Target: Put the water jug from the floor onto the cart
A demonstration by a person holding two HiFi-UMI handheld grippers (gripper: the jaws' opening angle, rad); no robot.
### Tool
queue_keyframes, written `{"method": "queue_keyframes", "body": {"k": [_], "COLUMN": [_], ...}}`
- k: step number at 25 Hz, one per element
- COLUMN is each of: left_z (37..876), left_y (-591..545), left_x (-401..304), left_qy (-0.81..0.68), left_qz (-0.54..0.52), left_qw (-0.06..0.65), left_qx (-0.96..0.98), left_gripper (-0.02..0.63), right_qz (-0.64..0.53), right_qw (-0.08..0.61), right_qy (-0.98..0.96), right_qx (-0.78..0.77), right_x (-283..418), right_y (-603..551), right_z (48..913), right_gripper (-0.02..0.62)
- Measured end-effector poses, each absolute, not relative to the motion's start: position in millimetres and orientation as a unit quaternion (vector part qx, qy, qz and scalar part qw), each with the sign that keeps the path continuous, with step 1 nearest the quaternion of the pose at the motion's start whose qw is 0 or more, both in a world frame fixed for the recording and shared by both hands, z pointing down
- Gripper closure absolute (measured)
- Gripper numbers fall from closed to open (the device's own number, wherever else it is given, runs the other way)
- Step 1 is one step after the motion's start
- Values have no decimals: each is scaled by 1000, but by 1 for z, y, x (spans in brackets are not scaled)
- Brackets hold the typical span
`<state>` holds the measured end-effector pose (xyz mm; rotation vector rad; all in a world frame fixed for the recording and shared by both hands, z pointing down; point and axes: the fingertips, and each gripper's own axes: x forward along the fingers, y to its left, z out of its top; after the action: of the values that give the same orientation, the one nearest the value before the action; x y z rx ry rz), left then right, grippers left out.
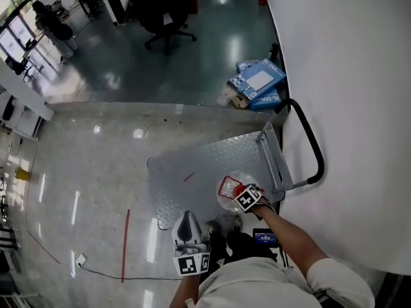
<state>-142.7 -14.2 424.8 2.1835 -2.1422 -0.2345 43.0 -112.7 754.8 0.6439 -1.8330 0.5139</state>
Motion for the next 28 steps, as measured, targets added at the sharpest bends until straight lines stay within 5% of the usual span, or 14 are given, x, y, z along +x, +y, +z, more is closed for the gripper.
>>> {"method": "queue_keyframes", "body": {"k": [28], "left_z": [472], "left_y": [-130], "left_x": [-164], "left_qy": [-667], "left_qz": [-37], "left_qw": [80], "left_qx": [740], "left_gripper": [603], "right_qz": [264], "right_qw": [530], "right_qy": [-751], "right_qx": [292], "right_x": [26], "right_y": [-192], "right_z": [824], "right_gripper": [324]}}
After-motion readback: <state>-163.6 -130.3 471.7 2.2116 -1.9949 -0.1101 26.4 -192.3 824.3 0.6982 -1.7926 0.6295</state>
